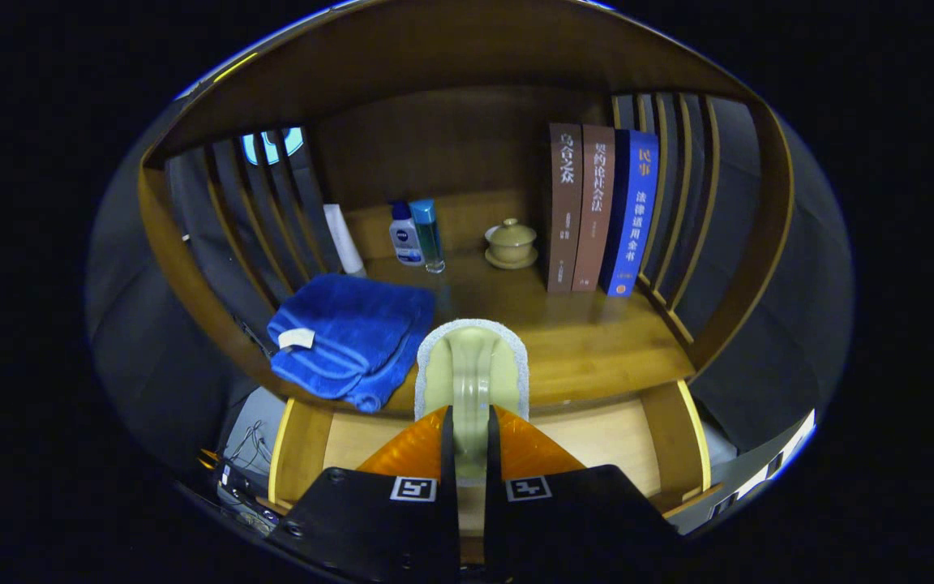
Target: Pull open the drawer, take out the items inside it, and place them on the countertop above the cabinet.
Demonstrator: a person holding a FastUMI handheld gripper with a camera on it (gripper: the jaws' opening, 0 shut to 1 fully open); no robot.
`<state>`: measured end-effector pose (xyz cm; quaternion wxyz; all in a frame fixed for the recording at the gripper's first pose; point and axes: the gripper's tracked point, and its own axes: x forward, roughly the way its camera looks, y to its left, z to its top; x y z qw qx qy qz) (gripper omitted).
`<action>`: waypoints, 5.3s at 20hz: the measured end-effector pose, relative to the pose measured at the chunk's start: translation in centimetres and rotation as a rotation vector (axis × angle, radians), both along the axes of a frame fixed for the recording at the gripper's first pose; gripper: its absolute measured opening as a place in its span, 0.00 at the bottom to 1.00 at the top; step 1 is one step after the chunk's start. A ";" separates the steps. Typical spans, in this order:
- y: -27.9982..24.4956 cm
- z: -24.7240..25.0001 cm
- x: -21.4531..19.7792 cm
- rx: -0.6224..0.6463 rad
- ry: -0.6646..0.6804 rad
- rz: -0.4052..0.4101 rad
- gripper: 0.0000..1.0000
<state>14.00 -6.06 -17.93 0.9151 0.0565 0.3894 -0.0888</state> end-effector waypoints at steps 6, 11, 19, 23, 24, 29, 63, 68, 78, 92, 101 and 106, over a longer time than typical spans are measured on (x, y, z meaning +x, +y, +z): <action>-1.2 -2.2 6.5 0.011 0.073 0.011 0.17; -1.6 -6.7 9.4 0.035 0.175 0.011 0.17; -2.1 -7.5 11.0 0.030 0.168 0.009 0.44; -1.9 -6.8 10.8 0.031 0.140 0.008 0.94; -1.9 -6.3 10.8 0.028 0.128 0.007 0.97; -1.7 -3.9 9.3 0.033 0.056 -0.006 1.00; 3.9 -10.4 -22.5 -0.054 -0.511 -0.007 0.99; 3.6 -11.4 -21.2 -0.057 -0.482 -0.009 0.99; 2.8 -11.4 -16.3 -0.063 -0.435 -0.017 0.98; 0.4 -13.2 -4.0 -0.086 -0.437 -0.015 0.99; 0.4 -13.5 -1.7 -0.108 -0.431 -0.025 0.99; 0.5 -13.7 -1.6 -0.106 -0.432 -0.028 0.99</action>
